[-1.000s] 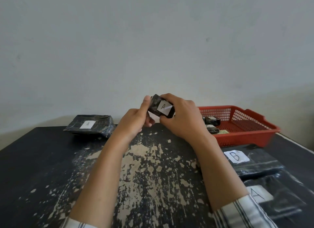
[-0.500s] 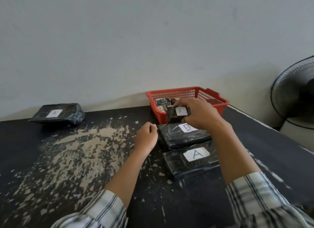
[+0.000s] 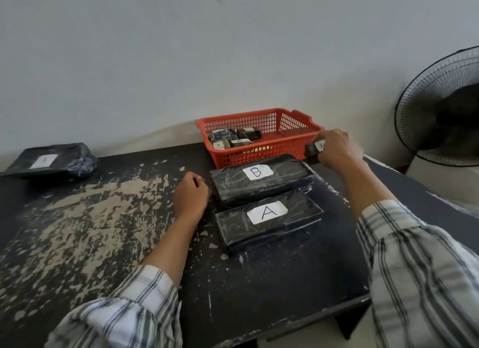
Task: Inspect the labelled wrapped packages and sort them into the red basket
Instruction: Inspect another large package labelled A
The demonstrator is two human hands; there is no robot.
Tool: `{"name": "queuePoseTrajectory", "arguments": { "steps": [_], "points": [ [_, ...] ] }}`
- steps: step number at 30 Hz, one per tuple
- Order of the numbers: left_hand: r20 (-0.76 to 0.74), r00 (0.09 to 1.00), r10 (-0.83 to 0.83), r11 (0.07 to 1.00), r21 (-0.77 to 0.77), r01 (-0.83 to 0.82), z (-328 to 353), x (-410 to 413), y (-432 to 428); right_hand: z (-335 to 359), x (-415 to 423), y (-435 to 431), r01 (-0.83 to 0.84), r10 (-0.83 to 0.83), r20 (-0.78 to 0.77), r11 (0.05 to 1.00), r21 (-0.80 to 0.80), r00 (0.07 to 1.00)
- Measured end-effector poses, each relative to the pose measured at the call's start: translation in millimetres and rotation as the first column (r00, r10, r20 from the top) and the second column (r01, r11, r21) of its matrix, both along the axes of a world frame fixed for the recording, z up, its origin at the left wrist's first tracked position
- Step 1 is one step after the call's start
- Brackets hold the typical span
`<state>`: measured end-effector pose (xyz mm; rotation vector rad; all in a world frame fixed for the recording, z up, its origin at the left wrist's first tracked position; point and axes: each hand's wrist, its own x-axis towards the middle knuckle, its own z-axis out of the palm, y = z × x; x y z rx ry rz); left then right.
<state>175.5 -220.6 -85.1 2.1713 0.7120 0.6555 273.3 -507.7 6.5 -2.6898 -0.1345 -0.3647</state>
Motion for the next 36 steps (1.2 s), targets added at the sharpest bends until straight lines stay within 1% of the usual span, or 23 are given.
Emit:
{"name": "queuePoseTrajectory", "arguments": {
  "steps": [6, 12, 17, 19, 24, 26, 30, 33, 36],
  "points": [
    [0.016, 1.0, 0.004, 0.999, 0.054, -0.005, -3.7, 3.6, 2.8, -34.5, 14.6, -2.0, -0.063, 0.065, -0.087, 0.998, 0.032, 0.994],
    [0.015, 1.0, 0.014, 0.997, 0.08, -0.015, -5.0, 6.7, 2.6, -51.1, 22.7, 0.4, -0.093, 0.1, -0.06, 0.99, 0.109, 0.993],
    [0.02, 1.0, 0.006, 0.997, 0.077, -0.007, -6.1, 7.1, 3.8, -50.1, 16.9, 0.2, -0.087, 0.097, -0.086, 0.99, 0.11, 0.992],
    [0.022, 1.0, 0.0, 0.997, 0.075, -0.001, -5.7, 6.9, 3.6, -47.3, 14.0, 0.7, -0.076, 0.085, -0.065, 0.99, 0.12, 0.994],
    [0.033, 0.999, -0.011, 0.997, 0.076, 0.009, -6.0, 4.9, 3.8, -30.2, 8.1, 9.7, -0.038, 0.031, 0.04, 0.98, 0.197, 0.999],
    [0.042, 0.999, -0.015, 0.998, 0.062, 0.013, -6.0, 4.5, 3.6, -19.8, 4.6, 19.9, -0.082, 0.064, 0.092, 0.974, 0.209, 0.994],
    [0.024, 1.0, 0.0, 0.999, 0.052, -0.002, -3.5, 3.5, 2.3, -0.5, -7.0, 57.2, -0.204, 0.174, 0.174, 0.963, 0.175, 0.969],
    [-0.021, 0.999, -0.027, 0.999, 0.047, 0.028, 1.0, 0.8, 2.9, 6.5, -21.5, 98.4, -0.314, 0.289, 0.171, 0.938, 0.144, 0.942],
    [-0.04, 0.992, -0.121, 0.991, -0.057, 0.119, 8.9, -3.9, 12.3, 7.4, -40.1, 145.7, -0.395, 0.377, 0.151, 0.911, 0.116, 0.914]
  ]
}}
